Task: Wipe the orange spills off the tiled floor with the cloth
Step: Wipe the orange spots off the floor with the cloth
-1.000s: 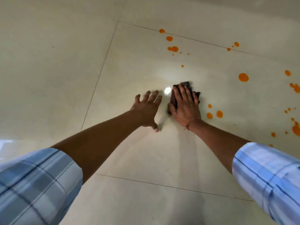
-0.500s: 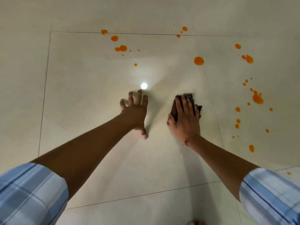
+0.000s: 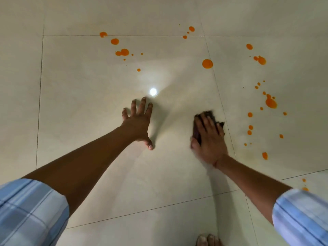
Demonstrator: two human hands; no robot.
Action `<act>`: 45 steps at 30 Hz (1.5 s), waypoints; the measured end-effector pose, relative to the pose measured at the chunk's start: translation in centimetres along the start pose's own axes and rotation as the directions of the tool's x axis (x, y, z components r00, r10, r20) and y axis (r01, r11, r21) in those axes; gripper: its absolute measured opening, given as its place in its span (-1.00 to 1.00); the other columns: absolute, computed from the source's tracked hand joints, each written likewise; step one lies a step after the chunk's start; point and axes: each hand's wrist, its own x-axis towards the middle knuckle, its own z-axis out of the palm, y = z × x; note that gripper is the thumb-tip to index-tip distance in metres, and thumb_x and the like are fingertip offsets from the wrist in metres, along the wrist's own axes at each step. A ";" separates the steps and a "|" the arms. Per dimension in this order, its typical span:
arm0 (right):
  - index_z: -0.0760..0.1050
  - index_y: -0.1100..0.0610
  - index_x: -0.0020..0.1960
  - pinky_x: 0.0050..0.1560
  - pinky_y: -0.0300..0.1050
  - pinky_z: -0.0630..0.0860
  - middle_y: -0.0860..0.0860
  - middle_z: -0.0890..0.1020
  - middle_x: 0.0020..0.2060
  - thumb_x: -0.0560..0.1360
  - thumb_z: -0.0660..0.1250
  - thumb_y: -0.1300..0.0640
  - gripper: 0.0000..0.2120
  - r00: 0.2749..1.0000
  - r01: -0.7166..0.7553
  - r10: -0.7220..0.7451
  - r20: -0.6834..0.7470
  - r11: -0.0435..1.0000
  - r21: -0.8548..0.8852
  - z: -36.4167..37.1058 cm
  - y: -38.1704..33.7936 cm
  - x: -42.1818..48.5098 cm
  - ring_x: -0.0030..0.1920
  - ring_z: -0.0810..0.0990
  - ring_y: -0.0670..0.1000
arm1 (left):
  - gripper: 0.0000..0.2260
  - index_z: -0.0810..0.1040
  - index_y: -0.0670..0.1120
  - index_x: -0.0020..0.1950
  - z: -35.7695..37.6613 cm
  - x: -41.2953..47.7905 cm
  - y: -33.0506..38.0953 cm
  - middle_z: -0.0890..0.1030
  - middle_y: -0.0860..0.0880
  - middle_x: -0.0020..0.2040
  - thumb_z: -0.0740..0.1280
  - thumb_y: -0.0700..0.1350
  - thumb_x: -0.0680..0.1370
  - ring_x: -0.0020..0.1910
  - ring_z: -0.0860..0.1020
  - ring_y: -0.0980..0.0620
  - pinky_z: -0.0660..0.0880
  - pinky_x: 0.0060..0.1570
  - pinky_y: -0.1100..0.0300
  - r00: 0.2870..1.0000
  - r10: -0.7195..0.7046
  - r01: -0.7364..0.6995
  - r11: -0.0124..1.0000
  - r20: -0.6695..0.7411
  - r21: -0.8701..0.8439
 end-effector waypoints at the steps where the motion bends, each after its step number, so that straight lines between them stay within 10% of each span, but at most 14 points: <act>1: 0.08 0.09 0.58 0.52 0.16 0.01 0.11 0.15 0.56 0.51 0.01 -0.18 -0.30 0.995 -0.103 0.103 -0.009 0.995 0.005 -0.6 0.1 2.1 0.56 0.09 0.12 | 0.42 -0.35 -0.08 0.53 -0.1 0.1 0.1 -0.46 -0.13 0.49 0.60 0.27 0.05 0.46 -0.40 -0.28 -0.16 0.39 -0.37 1.000 -0.007 0.007 1.000 0.003 0.004; 4: 0.07 0.11 0.58 0.52 0.16 0.00 0.11 0.14 0.57 0.51 -0.01 -0.17 -0.30 0.970 -0.231 0.235 -0.068 0.971 0.058 -1.3 -3.5 7.5 0.56 0.07 0.12 | 0.43 -0.33 -0.10 0.53 0.0 0.5 0.3 -0.42 -0.15 0.50 0.60 0.29 0.03 0.47 -0.36 -0.31 -0.11 0.38 -0.37 1.000 -0.023 0.023 0.999 0.003 0.038; 10: 0.09 0.06 0.57 0.52 0.18 0.04 0.08 0.18 0.55 0.51 0.09 -0.18 -0.31 0.974 0.228 -0.228 -0.007 0.974 -0.001 0.7 -3.2 -0.9 0.56 0.10 0.12 | 0.40 -0.29 -0.16 0.53 -1.0 -0.3 1.3 -0.36 -0.20 0.52 0.61 0.26 0.07 0.48 -0.29 -0.35 0.03 0.37 -0.34 0.999 -0.054 0.053 0.994 0.010 0.093; 16: 0.07 0.10 0.58 0.51 0.18 0.01 0.10 0.15 0.56 0.53 0.04 -0.14 -0.33 0.983 -0.165 0.170 -0.069 0.983 0.075 -1.3 -3.3 8.0 0.56 0.06 0.11 | 0.40 -0.31 -0.19 0.52 -2.0 0.0 3.0 -0.34 -0.26 0.51 0.61 0.25 0.08 0.48 -0.21 -0.40 0.05 0.37 -0.34 0.997 -0.070 0.062 0.953 0.016 0.295; 22: 0.10 0.07 0.56 0.52 0.15 -0.04 0.08 0.19 0.55 0.52 0.04 -0.18 -0.33 0.971 0.238 -0.238 0.016 0.971 -0.006 -0.6 0.5 1.6 0.56 0.07 0.10 | 0.39 -0.36 -0.15 0.52 -2.8 0.5 5.1 -0.41 -0.20 0.50 0.67 0.07 0.12 0.50 -0.22 -0.35 0.18 0.35 -0.32 0.995 0.014 -0.048 0.933 0.096 0.358; 27: 0.05 0.09 0.58 0.52 0.18 -0.01 0.10 0.12 0.57 0.53 0.00 -0.16 -0.32 0.996 -0.084 0.087 -0.036 0.994 0.070 -1.2 -0.5 7.7 0.57 0.04 0.10 | 0.43 -0.38 -0.14 0.51 -2.6 0.9 5.0 -0.43 -0.19 0.49 0.68 0.07 0.07 0.48 -0.26 -0.36 0.27 0.34 -0.27 0.992 0.021 -0.059 0.947 0.122 0.317; 32: 0.12 0.09 0.56 0.51 0.19 0.01 0.09 0.18 0.55 0.50 0.03 -0.16 -0.32 0.997 0.076 -0.075 -0.016 0.994 0.082 -0.9 -0.2 3.7 0.55 0.10 0.12 | 0.39 -0.35 -0.13 0.52 -2.9 0.7 5.0 -0.40 -0.17 0.51 0.66 0.11 0.11 0.49 -0.24 -0.34 0.29 0.35 -0.20 0.991 0.025 -0.067 0.943 0.130 0.327; 36: 0.08 0.07 0.57 0.51 0.17 -0.02 0.08 0.15 0.56 0.50 0.04 -0.15 -0.32 1.000 0.028 -0.026 -0.017 0.994 0.102 -1.1 1.1 4.6 0.56 0.07 0.11 | 0.25 -0.08 -0.12 0.53 -5.3 2.1 6.3 0.01 -0.17 0.53 0.59 0.26 0.10 0.49 0.08 -0.23 0.23 0.37 -0.18 0.999 0.038 -0.036 0.949 0.001 0.313; 42: 0.04 0.08 0.58 0.53 0.20 -0.06 0.10 0.11 0.57 0.53 0.07 -0.12 -0.32 0.991 -0.116 0.127 -0.046 0.975 0.187 -2.3 3.1 11.3 0.57 0.00 0.10 | 0.34 -0.27 -0.11 0.55 -6.5 7.1 9.3 -0.28 -0.12 0.56 0.63 0.17 0.12 0.53 -0.12 -0.27 0.27 0.35 -0.17 0.999 0.018 -0.028 0.958 0.039 0.286; 45: -0.02 0.08 0.59 0.53 0.19 -0.10 0.08 0.04 0.59 0.56 0.08 -0.12 -0.32 0.993 -0.115 0.115 0.010 0.970 0.213 -2.8 2.9 11.3 0.58 -0.05 0.09 | 0.29 -0.22 -0.15 0.55 -8.1 7.2 11.0 -0.21 -0.18 0.56 0.62 0.18 0.16 0.47 0.19 -0.27 0.35 0.26 -0.11 0.993 -0.025 -0.029 0.902 0.119 0.431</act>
